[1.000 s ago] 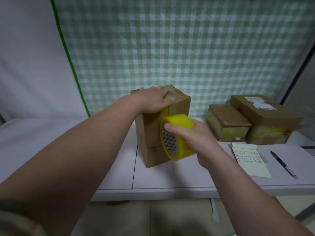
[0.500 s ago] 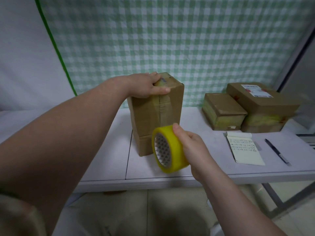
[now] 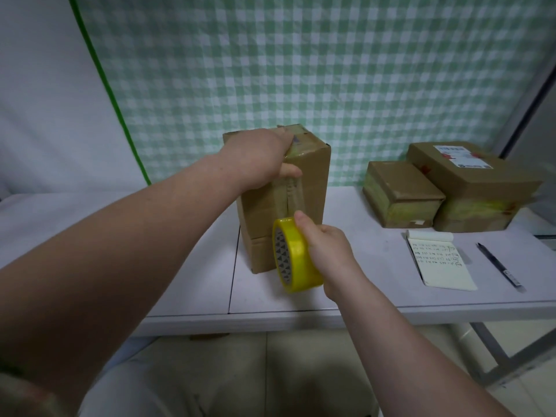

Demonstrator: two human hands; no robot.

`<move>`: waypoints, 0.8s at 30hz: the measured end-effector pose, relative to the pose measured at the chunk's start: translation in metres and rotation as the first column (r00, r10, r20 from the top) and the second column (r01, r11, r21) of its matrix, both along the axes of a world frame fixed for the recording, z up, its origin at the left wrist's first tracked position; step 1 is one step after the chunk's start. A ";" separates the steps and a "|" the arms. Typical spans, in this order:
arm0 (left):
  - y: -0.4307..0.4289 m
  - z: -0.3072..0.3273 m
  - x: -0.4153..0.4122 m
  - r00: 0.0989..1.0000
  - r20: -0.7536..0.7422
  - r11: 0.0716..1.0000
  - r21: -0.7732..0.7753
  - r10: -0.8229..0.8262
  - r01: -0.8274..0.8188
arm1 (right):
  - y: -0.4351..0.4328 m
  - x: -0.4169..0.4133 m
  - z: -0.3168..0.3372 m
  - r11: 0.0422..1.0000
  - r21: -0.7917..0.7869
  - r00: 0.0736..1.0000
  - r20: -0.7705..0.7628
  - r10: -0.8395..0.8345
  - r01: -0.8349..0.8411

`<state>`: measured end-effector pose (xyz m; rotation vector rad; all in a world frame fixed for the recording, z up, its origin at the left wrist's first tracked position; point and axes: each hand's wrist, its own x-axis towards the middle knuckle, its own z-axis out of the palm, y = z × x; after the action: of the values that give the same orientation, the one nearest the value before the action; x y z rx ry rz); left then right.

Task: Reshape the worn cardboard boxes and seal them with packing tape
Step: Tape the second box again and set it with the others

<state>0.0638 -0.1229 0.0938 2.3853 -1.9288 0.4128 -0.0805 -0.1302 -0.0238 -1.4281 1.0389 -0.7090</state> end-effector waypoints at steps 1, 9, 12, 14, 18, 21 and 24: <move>0.001 -0.002 -0.001 1.000 0.023 1.000 -0.005 0.005 -0.005 | 0.000 0.001 0.001 1.000 0.001 1.000 -0.002 -0.001 0.001; 0.004 -0.011 0.000 0.987 0.152 0.993 -0.099 -0.049 0.064 | 0.001 0.006 0.005 0.996 0.089 0.999 0.046 0.000 -0.004; 0.017 -0.018 -0.004 0.970 0.218 0.958 -0.234 -0.112 0.163 | 0.004 0.007 0.005 0.991 0.130 0.997 0.079 0.011 -0.021; 0.028 -0.029 -0.008 0.969 0.198 0.888 -0.404 -0.150 0.220 | 0.007 0.008 0.003 0.985 0.166 0.993 0.117 0.032 -0.051; 0.051 -0.060 -0.011 0.979 0.163 0.666 -0.718 -0.120 0.201 | 0.015 0.008 0.002 0.959 0.237 0.974 0.198 0.111 -0.158; 0.075 -0.078 -0.022 0.988 -0.092 0.643 -0.766 -0.122 0.008 | 0.022 0.010 0.002 0.952 0.240 0.967 0.217 0.136 -0.187; 0.087 -0.087 -0.030 0.762 -0.645 0.777 -0.506 -0.053 -0.374 | 0.031 0.013 0.004 0.958 0.225 0.972 0.189 0.138 -0.179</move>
<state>0.0339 -0.0360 0.0064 1.9004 -1.0549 0.1564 -0.0670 -0.0989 -0.0202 -1.2024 0.8348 -0.5568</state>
